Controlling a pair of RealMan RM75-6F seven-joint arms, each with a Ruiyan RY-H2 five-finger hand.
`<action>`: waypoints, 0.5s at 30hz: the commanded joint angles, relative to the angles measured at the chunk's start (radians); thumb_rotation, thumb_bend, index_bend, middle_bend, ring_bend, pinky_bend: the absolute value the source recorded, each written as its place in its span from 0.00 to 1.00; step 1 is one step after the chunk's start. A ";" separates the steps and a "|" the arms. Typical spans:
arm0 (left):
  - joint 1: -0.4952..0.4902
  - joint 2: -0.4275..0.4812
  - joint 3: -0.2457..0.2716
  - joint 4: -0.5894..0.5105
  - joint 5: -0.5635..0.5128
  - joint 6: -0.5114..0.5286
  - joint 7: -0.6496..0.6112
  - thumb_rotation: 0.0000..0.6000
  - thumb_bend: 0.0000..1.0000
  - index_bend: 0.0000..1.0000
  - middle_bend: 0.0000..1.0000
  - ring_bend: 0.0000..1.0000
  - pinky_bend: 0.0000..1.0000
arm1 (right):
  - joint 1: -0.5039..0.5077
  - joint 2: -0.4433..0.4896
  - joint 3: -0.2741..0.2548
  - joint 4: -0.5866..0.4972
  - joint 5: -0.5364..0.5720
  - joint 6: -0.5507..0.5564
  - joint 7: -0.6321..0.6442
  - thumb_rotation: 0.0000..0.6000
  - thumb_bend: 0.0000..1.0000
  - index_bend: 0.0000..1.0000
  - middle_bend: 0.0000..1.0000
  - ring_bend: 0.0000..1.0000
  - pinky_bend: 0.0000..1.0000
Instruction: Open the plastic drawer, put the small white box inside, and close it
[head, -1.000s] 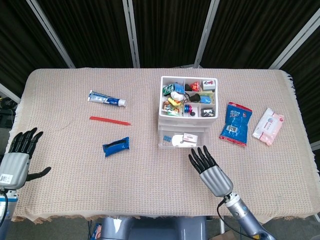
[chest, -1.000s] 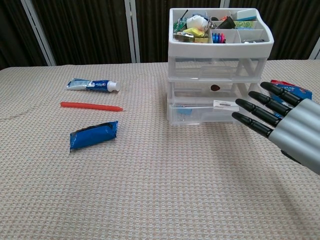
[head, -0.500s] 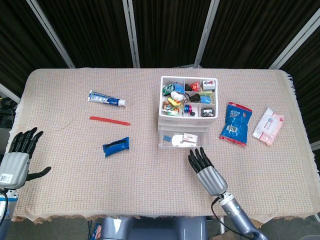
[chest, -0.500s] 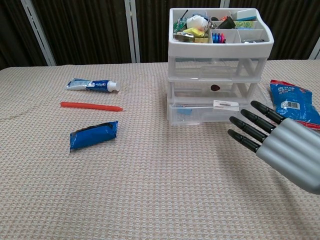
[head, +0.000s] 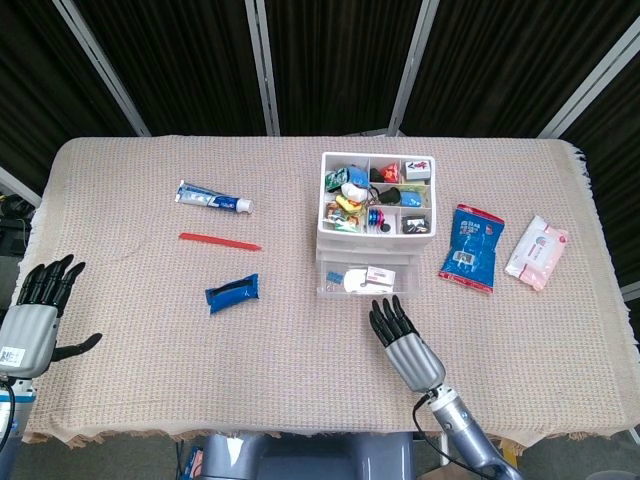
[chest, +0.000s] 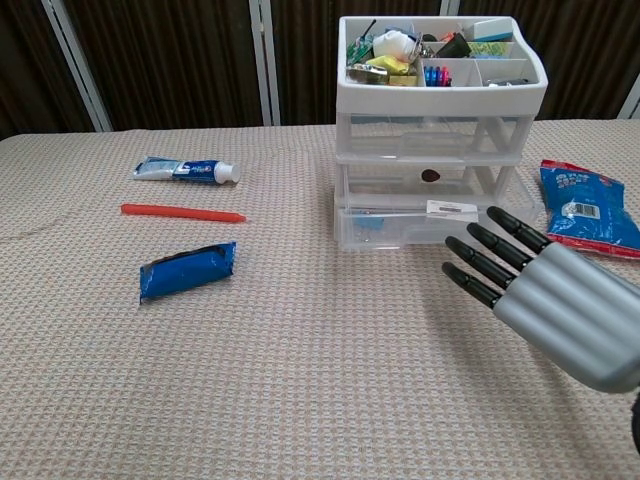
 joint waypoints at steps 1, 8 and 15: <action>0.000 0.000 0.000 0.000 -0.001 0.000 0.000 1.00 0.09 0.07 0.00 0.00 0.00 | 0.006 -0.007 0.010 0.003 0.006 -0.007 -0.004 1.00 0.20 0.08 0.00 0.00 0.00; 0.000 0.001 -0.001 0.000 -0.004 -0.002 -0.003 1.00 0.09 0.07 0.00 0.00 0.00 | 0.033 -0.029 0.045 0.012 0.020 -0.029 -0.025 1.00 0.20 0.09 0.00 0.00 0.00; 0.000 0.002 -0.003 0.000 -0.005 -0.001 -0.006 1.00 0.09 0.07 0.00 0.00 0.00 | 0.058 -0.045 0.076 0.023 0.039 -0.056 -0.050 1.00 0.20 0.09 0.00 0.00 0.00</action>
